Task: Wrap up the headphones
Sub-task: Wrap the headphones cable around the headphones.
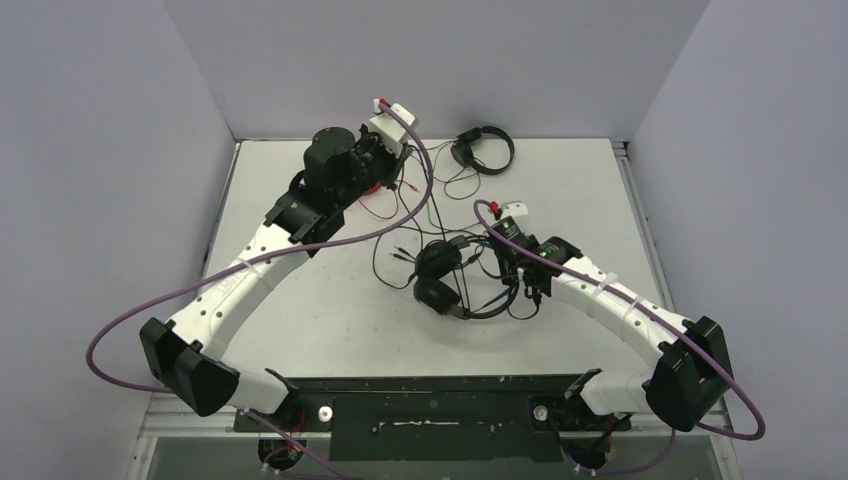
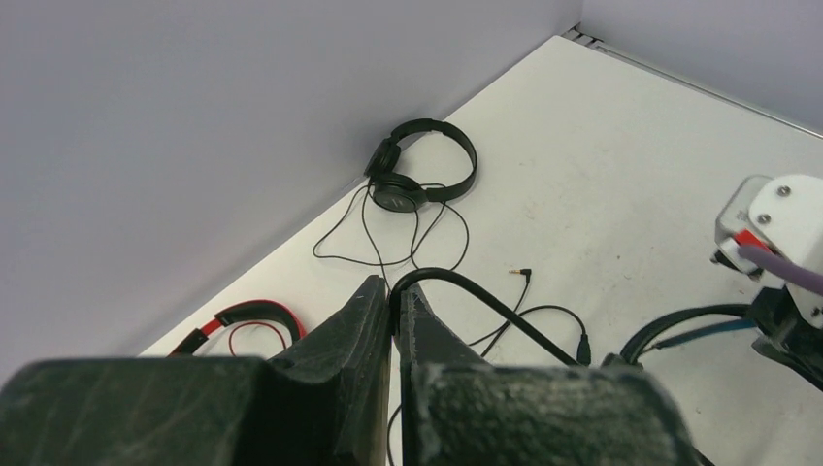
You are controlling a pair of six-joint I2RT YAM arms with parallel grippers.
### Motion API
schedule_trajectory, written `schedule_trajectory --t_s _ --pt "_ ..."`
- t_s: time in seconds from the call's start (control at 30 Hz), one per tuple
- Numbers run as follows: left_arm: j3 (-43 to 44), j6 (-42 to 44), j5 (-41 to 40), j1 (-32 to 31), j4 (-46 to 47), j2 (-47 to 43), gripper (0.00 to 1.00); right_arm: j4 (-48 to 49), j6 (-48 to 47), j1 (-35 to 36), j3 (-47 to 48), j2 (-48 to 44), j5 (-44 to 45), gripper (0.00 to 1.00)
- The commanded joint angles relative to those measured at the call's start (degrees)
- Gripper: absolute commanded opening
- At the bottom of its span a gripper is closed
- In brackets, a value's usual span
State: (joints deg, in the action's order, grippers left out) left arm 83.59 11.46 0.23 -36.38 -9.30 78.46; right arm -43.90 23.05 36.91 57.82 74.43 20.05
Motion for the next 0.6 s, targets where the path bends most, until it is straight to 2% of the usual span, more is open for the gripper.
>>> schedule_trajectory --t_s 0.0,0.23,0.47,0.57 --pt "7.3 -2.8 6.4 4.3 5.0 3.4 0.0 0.0 -1.1 3.6 -0.2 -2.2 1.5 0.0" --pt "10.9 -4.8 11.7 8.7 4.7 10.4 0.0 1.5 -2.0 6.7 0.5 -6.3 -1.4 0.0" --pt "4.6 -10.3 15.6 10.9 11.8 13.1 0.0 0.3 -3.5 7.0 6.6 -11.6 -6.0 0.0" --pt "1.1 -15.9 19.5 12.0 16.3 13.6 0.0 -0.5 -4.2 7.0 11.4 -12.6 -9.1 0.0"
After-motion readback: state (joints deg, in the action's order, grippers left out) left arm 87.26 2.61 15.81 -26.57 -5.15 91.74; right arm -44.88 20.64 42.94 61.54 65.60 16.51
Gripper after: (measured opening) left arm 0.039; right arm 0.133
